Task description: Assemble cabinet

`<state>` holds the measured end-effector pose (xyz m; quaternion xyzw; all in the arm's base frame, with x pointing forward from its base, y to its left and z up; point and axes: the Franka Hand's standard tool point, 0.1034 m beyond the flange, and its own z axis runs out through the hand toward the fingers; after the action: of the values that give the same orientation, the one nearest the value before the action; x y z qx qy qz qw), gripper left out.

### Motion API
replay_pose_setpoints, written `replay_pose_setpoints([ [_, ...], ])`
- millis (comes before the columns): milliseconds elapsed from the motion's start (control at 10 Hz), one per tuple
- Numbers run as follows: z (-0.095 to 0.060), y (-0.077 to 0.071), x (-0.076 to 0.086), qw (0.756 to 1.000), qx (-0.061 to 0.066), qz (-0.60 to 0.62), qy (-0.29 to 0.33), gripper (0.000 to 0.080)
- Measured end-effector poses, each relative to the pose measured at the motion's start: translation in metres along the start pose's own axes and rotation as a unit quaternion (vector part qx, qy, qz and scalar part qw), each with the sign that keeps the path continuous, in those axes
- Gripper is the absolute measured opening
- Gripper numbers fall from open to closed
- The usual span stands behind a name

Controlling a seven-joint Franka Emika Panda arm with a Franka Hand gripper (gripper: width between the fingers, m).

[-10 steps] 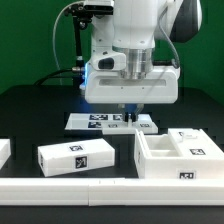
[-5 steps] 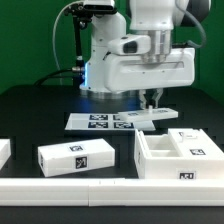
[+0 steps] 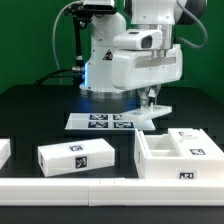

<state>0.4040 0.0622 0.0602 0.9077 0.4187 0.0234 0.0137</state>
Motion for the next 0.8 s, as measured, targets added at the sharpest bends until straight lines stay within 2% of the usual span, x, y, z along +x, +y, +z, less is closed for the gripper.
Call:
replay_pose_setpoints([
  [100, -0.0006, 0.0064, 0.0088, 0.998, -0.002, -0.056, 0.004, 0.0062],
  [200, -0.0013, 0.0067, 0.0132, 0.991, -0.002, -0.132, 0.003, 0.0062],
  [600, -0.0009, 0.0105, 0.0082, 0.970, -0.008, -0.242, -0.009, 0.0062],
  [700, -0.0006, 0.0111, 0.0080, 0.957, -0.009, -0.291, -0.014, 0.0062],
  [800, 0.0000, 0.0095, 0.0167, 0.919, -0.001, -0.393, -0.035, 0.0062],
])
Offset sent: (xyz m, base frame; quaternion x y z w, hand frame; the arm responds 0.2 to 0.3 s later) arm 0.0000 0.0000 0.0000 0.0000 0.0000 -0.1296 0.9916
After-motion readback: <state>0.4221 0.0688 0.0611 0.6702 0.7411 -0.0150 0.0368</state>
